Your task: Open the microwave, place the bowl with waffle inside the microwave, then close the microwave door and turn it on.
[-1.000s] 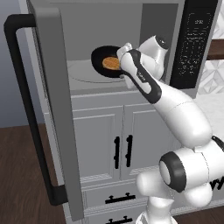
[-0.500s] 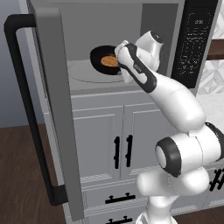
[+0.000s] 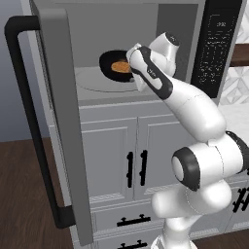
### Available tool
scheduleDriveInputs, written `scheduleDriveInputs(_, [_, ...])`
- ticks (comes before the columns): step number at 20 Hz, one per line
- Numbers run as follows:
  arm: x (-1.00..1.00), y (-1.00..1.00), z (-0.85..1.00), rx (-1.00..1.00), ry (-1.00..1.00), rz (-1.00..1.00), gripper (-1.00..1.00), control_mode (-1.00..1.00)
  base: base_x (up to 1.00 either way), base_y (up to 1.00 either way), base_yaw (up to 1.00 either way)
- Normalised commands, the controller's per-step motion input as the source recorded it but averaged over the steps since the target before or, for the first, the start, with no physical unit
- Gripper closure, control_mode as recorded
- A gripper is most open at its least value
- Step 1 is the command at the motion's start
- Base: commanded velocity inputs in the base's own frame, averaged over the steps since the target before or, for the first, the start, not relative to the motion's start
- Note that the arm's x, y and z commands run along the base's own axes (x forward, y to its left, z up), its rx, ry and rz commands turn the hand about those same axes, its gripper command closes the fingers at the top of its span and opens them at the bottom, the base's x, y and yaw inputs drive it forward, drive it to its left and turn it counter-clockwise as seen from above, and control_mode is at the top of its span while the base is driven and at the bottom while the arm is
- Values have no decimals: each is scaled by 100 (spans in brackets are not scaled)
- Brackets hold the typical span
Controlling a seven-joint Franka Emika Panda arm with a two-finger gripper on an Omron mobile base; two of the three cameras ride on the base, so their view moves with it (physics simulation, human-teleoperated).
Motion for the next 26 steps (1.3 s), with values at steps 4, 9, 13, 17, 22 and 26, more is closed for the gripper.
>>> scheduleDriveInputs(4, [0,0,0,0,0,0,-100,-100,0,0,0])
scheduleDriveInputs(9, [0,0,0,0,0,0,-100,-100,0,0,0])
scheduleDriveInputs(13, [0,-1,0,0,0,0,-100,-100,0,0,0])
scheduleDriveInputs(17, [-45,-19,6,3,-1,4,-100,-100,0,0,0])
scheduleDriveInputs(22, [-100,-6,16,-1,-9,6,-100,-100,0,0,0])
scheduleDriveInputs(26, [-100,16,6,-1,-2,0,-100,-100,0,0,0])
